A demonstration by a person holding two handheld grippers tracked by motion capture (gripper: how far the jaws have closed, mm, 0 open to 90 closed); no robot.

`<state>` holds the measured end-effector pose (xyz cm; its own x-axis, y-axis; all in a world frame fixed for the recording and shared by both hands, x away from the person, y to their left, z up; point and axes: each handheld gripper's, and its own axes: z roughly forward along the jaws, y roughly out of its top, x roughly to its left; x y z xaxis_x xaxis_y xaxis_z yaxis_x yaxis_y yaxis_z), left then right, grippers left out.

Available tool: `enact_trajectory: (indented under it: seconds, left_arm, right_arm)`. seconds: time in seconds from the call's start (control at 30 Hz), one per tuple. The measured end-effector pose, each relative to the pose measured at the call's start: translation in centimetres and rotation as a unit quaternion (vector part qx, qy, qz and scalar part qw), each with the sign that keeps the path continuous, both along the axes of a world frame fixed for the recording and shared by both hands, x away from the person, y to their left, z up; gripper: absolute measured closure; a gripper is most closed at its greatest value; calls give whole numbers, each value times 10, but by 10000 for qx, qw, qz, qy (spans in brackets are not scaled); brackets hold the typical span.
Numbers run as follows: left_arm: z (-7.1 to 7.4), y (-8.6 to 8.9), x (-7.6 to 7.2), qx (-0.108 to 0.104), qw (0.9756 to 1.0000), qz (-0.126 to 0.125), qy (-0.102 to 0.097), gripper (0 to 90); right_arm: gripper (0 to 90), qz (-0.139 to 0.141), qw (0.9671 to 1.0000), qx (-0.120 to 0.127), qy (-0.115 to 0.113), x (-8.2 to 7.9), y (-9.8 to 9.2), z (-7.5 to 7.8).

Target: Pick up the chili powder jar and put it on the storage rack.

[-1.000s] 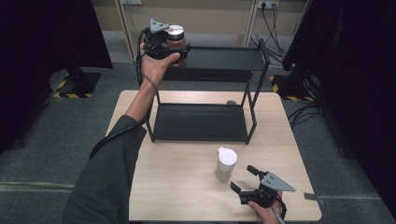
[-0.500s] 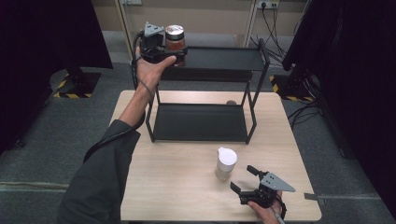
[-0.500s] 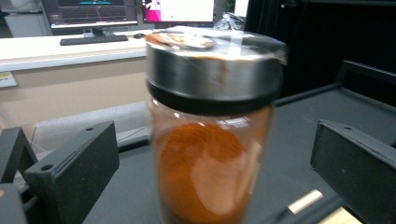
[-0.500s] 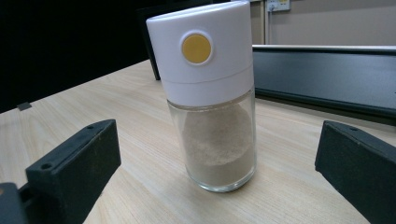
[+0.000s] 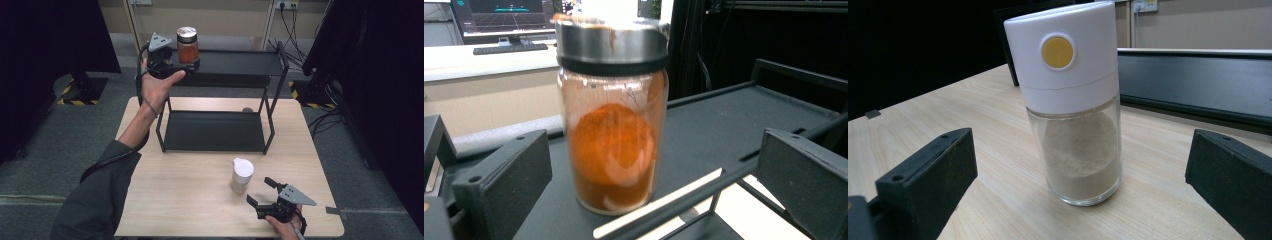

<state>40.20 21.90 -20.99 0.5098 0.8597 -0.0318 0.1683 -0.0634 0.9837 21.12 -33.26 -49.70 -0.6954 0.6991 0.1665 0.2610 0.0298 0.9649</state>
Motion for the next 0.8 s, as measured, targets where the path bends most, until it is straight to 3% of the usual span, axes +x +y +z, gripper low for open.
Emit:
enact_trajectory:
  seconds: [0.43,0.8]
  left_arm:
    - [-18,11,-23,-121,9991,-381,-141,10]
    - [-43,20,-51,-263,9958,-856,-195,11]
  right_arm:
    - [4,10,10000,-8,-5,0,0,0]
    - [4,15,10000,-15,-21,0,0,0]
